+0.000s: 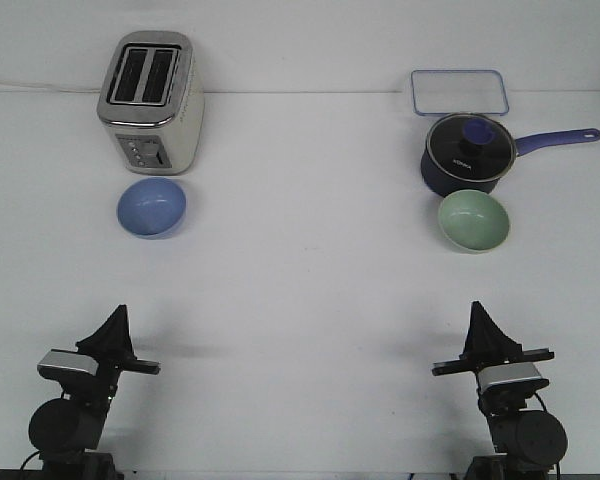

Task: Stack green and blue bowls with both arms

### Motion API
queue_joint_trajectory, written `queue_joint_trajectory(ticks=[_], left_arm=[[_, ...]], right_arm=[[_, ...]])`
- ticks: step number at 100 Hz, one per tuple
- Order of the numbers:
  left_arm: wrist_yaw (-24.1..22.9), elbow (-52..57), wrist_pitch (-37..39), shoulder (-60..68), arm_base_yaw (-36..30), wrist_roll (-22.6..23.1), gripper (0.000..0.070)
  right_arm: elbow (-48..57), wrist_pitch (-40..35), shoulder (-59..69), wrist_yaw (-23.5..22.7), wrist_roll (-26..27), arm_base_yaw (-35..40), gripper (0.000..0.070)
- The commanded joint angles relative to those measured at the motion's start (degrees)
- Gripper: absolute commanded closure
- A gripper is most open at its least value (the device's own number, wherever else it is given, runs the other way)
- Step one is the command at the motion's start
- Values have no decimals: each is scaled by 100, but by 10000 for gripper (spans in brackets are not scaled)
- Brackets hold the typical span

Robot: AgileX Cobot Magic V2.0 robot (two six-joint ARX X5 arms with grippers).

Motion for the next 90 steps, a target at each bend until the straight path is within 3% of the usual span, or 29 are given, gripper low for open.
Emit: queue_joint_trajectory(ticks=[1, 41, 58, 90], left_arm=[[-7, -111, 61, -11, 9, 4, 690], [-7, -111, 61, -11, 9, 4, 690], [-7, -111, 61, -11, 9, 4, 690], [-7, -111, 61, -11, 9, 4, 690]], right_arm=[[-11, 85, -4, 17, 55, 7, 700], [-11, 85, -4, 26, 59, 7, 700], [22, 81, -4, 389, 267, 7, 700], [686, -599, 2, 428, 415, 7, 700]])
